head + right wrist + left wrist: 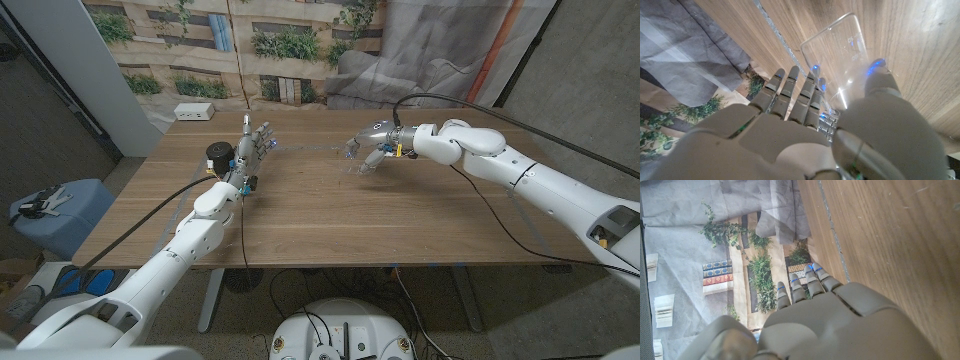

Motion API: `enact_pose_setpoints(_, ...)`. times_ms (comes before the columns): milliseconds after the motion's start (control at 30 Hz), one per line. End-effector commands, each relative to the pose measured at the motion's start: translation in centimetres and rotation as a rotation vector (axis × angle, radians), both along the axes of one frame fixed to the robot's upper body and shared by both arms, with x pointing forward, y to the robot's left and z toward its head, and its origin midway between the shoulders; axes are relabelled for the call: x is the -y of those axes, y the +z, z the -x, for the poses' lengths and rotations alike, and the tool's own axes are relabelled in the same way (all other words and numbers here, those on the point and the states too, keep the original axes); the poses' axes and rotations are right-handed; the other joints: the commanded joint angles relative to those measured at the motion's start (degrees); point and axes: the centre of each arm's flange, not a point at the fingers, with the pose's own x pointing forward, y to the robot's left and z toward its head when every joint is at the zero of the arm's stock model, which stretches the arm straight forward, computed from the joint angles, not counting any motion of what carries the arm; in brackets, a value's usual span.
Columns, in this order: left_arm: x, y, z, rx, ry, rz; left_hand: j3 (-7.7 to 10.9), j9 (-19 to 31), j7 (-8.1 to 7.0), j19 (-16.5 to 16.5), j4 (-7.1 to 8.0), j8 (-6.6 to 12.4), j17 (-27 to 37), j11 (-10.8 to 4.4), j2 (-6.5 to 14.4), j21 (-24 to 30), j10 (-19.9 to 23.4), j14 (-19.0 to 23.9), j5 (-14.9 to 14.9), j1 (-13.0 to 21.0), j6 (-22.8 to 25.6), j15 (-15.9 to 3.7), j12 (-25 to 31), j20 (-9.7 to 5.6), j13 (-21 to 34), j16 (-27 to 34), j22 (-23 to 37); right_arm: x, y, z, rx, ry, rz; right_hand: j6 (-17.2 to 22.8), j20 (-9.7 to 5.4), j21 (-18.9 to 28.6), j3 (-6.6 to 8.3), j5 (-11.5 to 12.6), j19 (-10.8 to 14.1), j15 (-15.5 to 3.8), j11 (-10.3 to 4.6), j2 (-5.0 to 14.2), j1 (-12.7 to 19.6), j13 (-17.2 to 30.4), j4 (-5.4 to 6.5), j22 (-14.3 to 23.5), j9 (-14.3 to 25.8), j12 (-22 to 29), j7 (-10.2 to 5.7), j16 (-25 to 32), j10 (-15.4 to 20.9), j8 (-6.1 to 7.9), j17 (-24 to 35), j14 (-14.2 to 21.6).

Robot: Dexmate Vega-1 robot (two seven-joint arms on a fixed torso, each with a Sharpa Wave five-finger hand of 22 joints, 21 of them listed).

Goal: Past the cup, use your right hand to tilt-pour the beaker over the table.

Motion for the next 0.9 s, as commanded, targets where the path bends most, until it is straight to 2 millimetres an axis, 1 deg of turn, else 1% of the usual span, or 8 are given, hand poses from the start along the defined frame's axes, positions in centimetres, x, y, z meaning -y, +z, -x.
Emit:
enact_pose_setpoints(33,-0.02,-0.01,0.00,0.000,0.000,0.000,-0.38,0.26,-0.26,0.57,0.27,-0.07,0.10,0.11,0.59,-0.18,0.37,0.36,0.21,0.07,0.44,0.11,-0.05,-0.51,0.17,-0.10,0.11,-0.48,0.39,-0.26,0.040,-0.045,0.082,3.60,-0.13,0.18,0.07,0.29,0.28,-7.73,-3.78,3.14,3.21,0.22,0.19,0.15,0.07,0.29,-3.16,0.47,4.58,0.47,0.07,0.53)
enact_pose_setpoints(233,-0.02,-0.01,0.01,0.000,0.000,0.000,-0.43,0.26,-0.21,0.57,0.26,-0.06,0.10,0.20,0.60,-0.21,0.38,0.38,0.22,0.07,0.48,0.20,-0.05,-0.54,0.17,-0.10,0.11,-0.71,0.72,-0.55,0.028,-0.069,0.125,3.76,-0.12,0.19,-0.02,0.27,0.33,-7.58,-3.77,3.21,3.16,0.33,0.28,0.15,0.07,0.24,-2.93,0.54,4.68,0.55,0.08,0.53)
enact_pose_setpoints(267,-0.02,-0.01,0.02,0.000,0.000,0.000,-0.44,0.26,-0.22,0.59,0.26,-0.06,0.10,0.21,0.60,-0.21,0.37,0.43,0.22,0.07,0.47,0.20,-0.05,-0.51,0.17,-0.08,0.11,-0.77,0.77,-0.60,0.025,-0.075,0.131,3.88,-0.14,0.19,-0.03,0.27,0.33,-7.28,-3.76,3.25,3.16,0.36,0.30,0.15,0.07,0.23,-2.97,0.56,4.70,0.60,0.08,0.53)
enact_pose_setpoints(433,-0.02,-0.01,0.02,0.000,0.000,0.000,-0.49,0.26,-0.25,0.61,0.26,-0.07,0.10,0.19,0.61,-0.24,0.37,0.38,0.22,0.07,0.46,0.17,-0.05,-0.55,0.17,-0.10,0.12,-0.96,0.97,-0.81,0.010,-0.099,0.161,3.66,-0.20,0.10,-0.05,0.33,0.10,-7.47,-3.73,3.54,3.23,0.52,0.39,0.15,0.06,0.09,-2.59,0.63,4.64,0.54,0.13,0.38)
enact_pose_setpoints(900,-0.02,-0.01,0.01,0.000,0.000,0.000,-0.63,0.26,-0.23,0.64,0.26,-0.07,0.09,0.24,0.66,-0.31,0.43,0.37,0.24,0.08,0.47,0.14,-0.03,-0.54,0.17,-0.11,0.12,-1.25,1.14,-1.04,-0.019,-0.126,0.211,3.94,0.02,-0.02,-0.12,0.45,-0.40,-7.13,-3.67,4.09,3.35,0.88,0.50,0.14,0.05,-0.22,-2.34,0.86,4.50,0.68,0.20,0.22)
